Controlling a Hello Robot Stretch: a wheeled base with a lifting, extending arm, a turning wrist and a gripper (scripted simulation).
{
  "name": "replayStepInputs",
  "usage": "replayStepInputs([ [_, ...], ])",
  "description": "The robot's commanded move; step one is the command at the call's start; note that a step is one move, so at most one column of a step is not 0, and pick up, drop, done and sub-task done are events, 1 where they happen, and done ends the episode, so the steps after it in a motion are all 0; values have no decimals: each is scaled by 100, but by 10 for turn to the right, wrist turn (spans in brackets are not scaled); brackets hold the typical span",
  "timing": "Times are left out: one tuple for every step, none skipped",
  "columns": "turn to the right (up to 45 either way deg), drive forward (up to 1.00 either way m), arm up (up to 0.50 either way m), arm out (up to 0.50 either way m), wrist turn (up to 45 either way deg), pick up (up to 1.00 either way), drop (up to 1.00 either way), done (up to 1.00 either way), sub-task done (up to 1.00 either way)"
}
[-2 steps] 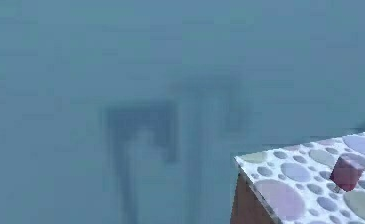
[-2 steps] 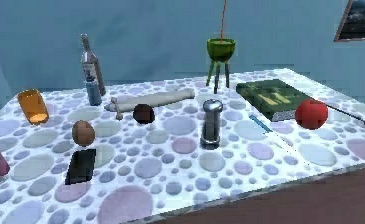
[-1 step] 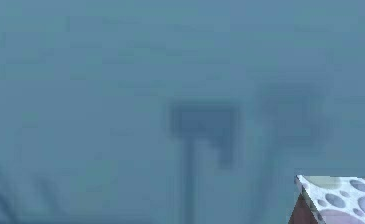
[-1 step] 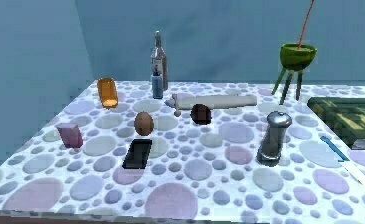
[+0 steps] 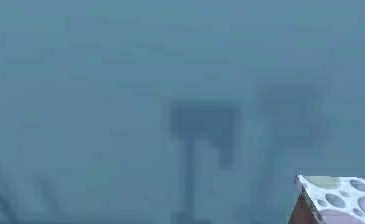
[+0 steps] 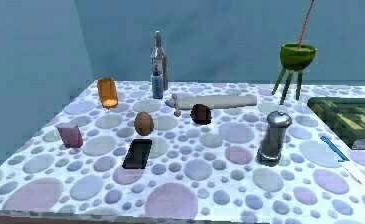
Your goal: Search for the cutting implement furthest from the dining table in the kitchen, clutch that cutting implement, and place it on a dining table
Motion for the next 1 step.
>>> replayStepInputs([
  [0, 0, 38, 0, 0, 0, 0, 0, 0],
])
